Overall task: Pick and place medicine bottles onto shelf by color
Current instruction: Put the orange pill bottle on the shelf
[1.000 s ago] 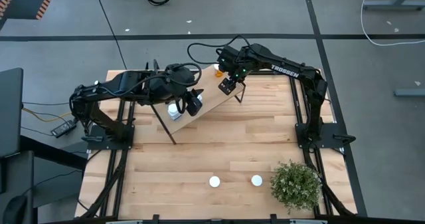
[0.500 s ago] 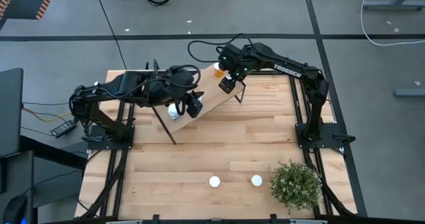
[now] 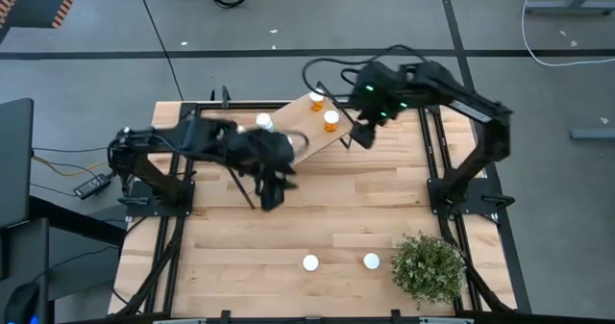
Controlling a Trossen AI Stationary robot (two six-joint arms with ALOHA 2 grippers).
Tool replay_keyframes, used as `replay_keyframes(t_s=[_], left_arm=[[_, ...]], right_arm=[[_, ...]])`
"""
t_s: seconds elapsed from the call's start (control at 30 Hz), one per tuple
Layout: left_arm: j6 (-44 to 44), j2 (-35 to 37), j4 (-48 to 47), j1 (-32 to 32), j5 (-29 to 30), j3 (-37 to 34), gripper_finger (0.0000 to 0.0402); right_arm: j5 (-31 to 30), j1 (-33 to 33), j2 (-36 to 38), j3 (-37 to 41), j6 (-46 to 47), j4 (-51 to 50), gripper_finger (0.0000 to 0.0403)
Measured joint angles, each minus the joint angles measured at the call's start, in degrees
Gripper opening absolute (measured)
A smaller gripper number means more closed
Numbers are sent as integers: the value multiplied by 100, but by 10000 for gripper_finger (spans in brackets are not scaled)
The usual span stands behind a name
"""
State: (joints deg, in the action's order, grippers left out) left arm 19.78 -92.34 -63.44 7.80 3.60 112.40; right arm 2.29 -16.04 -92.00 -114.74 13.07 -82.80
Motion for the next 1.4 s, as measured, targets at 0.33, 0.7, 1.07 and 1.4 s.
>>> replay_keyframes(t_s=[0.33,0.7,1.07,1.4], left_arm=[[-148,-1022,349,927,-57,-2,172],[56,-2189,521,1352,-240,-2,254],[163,-2951,741,1579,-797,0,357],[165,-3466,740,1872,-362,0,361]], right_arm=[[-420,1339,1192,0,390,-107,288],[-1098,2459,1730,4,1200,-721,288],[-1773,2855,1931,4,1698,-724,288],[-1782,2872,1887,4,1697,-724,288]])
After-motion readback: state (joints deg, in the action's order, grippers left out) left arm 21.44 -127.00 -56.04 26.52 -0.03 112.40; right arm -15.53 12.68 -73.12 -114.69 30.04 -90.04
